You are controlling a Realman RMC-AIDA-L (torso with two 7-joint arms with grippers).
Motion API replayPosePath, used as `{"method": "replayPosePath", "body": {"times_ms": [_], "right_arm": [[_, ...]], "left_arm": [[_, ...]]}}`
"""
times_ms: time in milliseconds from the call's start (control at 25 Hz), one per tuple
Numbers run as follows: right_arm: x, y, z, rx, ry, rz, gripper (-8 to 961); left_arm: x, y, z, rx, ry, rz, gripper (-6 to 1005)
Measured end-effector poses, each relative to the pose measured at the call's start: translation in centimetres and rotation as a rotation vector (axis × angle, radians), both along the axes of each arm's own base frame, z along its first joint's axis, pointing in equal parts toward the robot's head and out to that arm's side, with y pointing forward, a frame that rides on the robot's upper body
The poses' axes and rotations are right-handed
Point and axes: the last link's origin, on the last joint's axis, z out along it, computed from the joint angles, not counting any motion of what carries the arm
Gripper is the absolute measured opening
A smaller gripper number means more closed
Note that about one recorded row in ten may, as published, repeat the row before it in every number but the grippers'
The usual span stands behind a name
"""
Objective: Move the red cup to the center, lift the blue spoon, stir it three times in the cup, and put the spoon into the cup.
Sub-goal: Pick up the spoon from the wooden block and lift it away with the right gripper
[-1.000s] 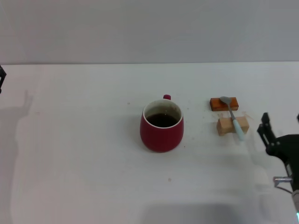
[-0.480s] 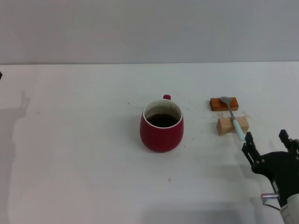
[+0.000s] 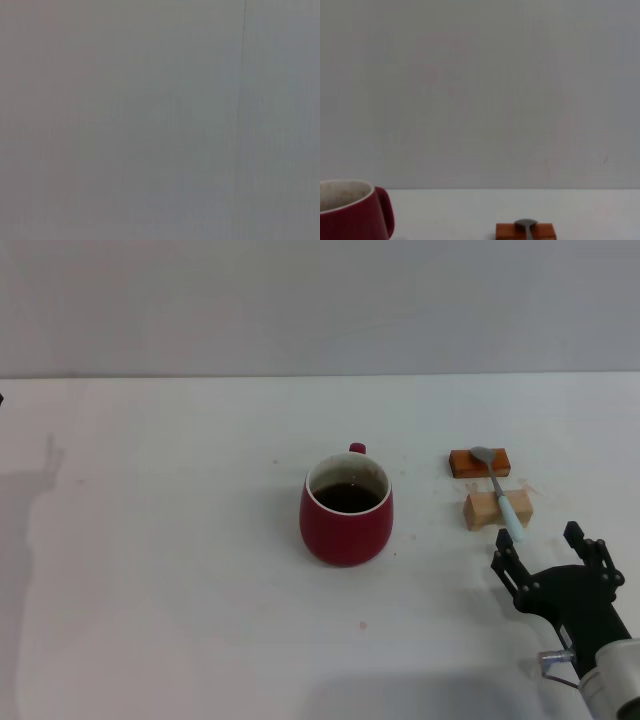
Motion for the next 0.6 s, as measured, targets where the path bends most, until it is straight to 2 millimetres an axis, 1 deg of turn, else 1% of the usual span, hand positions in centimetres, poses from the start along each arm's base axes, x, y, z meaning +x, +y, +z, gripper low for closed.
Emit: {"method": "replayPosePath", "body": {"times_ms": [320, 600], "right_arm": [[0.2, 1.9, -0.8, -0.085, -0.016, 0.011, 807], [0.2, 2.8, -0.9, -0.110, -0.027, 0.018, 807]], "left_arm": [[0.1, -0.4, 0.2, 0.023, 0.001, -0.017, 861], [0.1, -0.6, 0.2, 0.028, -0.005, -0.020, 861]]}}
